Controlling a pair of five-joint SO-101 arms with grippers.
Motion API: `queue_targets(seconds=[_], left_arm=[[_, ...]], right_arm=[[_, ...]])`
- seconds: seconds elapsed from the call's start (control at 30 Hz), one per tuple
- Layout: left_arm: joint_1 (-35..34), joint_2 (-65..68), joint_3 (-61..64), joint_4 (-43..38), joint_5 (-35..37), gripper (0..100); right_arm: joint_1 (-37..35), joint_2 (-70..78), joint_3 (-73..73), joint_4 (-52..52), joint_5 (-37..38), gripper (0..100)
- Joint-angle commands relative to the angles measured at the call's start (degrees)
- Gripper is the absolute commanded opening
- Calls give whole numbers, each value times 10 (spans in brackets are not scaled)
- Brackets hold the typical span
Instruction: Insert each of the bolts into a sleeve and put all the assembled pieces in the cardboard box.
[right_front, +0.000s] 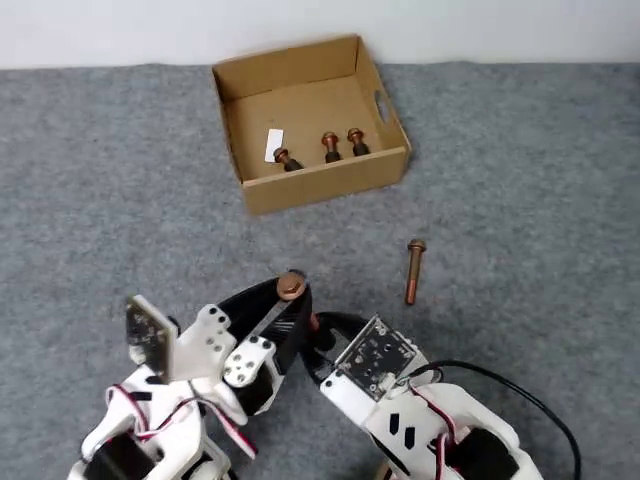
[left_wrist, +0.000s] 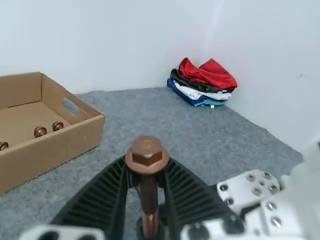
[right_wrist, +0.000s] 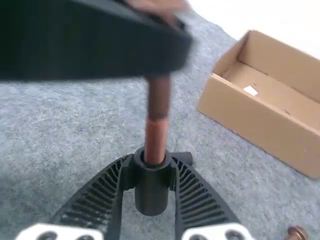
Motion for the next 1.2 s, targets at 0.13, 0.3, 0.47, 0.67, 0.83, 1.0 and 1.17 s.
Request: queue_targets(seconds=[0.13, 0.3, 0.47, 0.67, 0.83, 1.0, 1.17], left_arm=[[4, -2, 0, -9, 0, 4], [4, -2, -24, 91, -1, 4], [4, -2, -46, 175, -30, 4], [4, 0, -11, 222, -76, 9], [4, 0, 4, 233, -110, 157], [4, 15, 0, 242, -116, 203], [-1, 84, -56, 244, -106, 206]], right_arm=[[-13, -4, -5, -17, 5, 8], [-13, -4, -6, -18, 5, 8], [-13, -4, -6, -18, 6, 8], [-13, -4, -6, -19, 7, 8], [-13, -4, -6, -19, 7, 8], [-13, -4, -7, -19, 28, 8], [-13, -4, -7, -16, 37, 8]])
